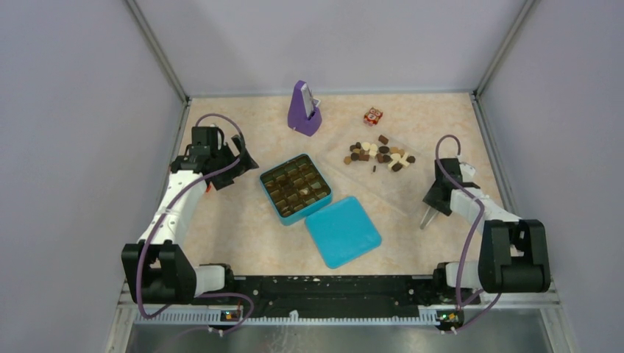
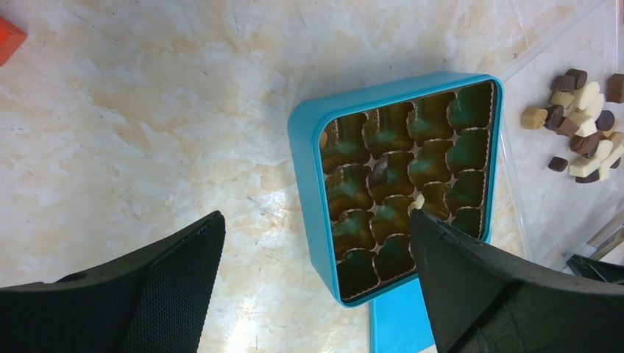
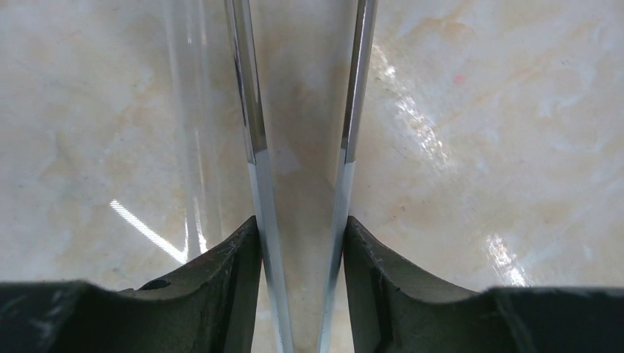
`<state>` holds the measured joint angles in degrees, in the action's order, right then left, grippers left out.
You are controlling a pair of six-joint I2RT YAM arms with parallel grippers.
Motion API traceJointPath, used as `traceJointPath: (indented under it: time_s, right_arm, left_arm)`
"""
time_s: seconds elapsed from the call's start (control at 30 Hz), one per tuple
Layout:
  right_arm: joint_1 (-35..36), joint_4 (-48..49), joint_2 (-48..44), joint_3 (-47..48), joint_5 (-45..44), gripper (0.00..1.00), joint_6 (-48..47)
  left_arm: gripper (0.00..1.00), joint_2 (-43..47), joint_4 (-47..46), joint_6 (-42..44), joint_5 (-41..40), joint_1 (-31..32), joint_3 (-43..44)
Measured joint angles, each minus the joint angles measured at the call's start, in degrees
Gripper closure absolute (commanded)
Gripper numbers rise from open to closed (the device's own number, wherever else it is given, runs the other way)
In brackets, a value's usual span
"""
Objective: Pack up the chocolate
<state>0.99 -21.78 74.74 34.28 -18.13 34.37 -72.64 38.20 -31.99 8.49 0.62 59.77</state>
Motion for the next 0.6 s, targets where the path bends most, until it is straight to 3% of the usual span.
traceJointPath:
  time_s: [0.6]
  right_arm:
    - [-1.3, 7.3, 7.4, 4.9, 6.4, 0.55, -11.3]
  left_arm:
    - [0.01, -0.3, 0.0, 0.2, 0.0, 0.0, 0.0]
